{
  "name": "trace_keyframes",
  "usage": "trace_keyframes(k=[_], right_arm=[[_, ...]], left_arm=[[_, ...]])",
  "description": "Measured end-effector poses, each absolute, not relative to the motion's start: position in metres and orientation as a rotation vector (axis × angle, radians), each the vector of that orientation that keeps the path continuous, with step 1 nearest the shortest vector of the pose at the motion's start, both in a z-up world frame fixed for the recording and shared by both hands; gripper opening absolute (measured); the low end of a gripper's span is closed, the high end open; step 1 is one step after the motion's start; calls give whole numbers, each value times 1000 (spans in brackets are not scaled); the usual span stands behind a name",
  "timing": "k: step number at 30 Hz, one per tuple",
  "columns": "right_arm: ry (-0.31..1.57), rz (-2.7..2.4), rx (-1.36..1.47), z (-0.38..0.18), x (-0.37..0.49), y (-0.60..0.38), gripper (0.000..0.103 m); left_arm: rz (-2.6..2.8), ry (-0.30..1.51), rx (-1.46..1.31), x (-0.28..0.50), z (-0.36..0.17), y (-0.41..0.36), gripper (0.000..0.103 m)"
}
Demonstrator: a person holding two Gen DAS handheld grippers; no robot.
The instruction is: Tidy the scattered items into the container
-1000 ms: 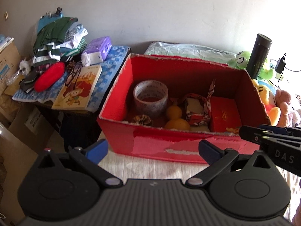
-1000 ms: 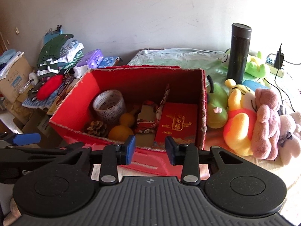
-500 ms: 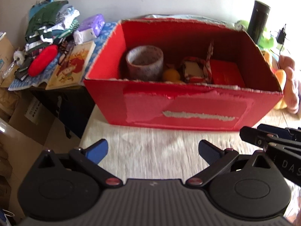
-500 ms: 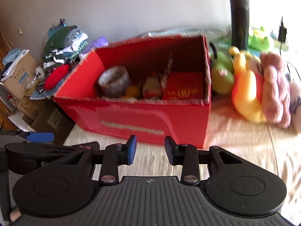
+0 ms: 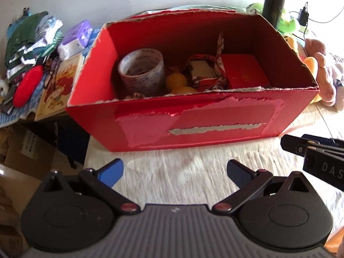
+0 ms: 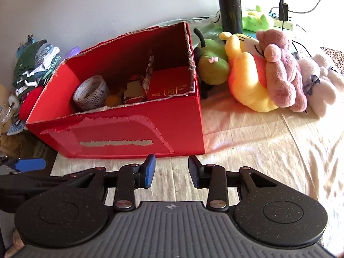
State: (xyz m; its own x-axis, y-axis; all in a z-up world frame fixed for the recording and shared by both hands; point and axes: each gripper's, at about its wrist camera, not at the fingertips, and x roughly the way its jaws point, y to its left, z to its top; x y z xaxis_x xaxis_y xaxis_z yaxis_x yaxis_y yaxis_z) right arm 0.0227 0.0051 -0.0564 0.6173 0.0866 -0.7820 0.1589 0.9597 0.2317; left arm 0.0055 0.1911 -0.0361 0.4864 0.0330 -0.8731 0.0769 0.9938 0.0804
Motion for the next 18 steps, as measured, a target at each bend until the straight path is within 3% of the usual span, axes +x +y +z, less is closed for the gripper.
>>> trace_keyframes(k=[18], right_arm=[[860,-97,360,-41,23,26,38]], left_arm=[[-19,1042,153,10,-16,227,102]])
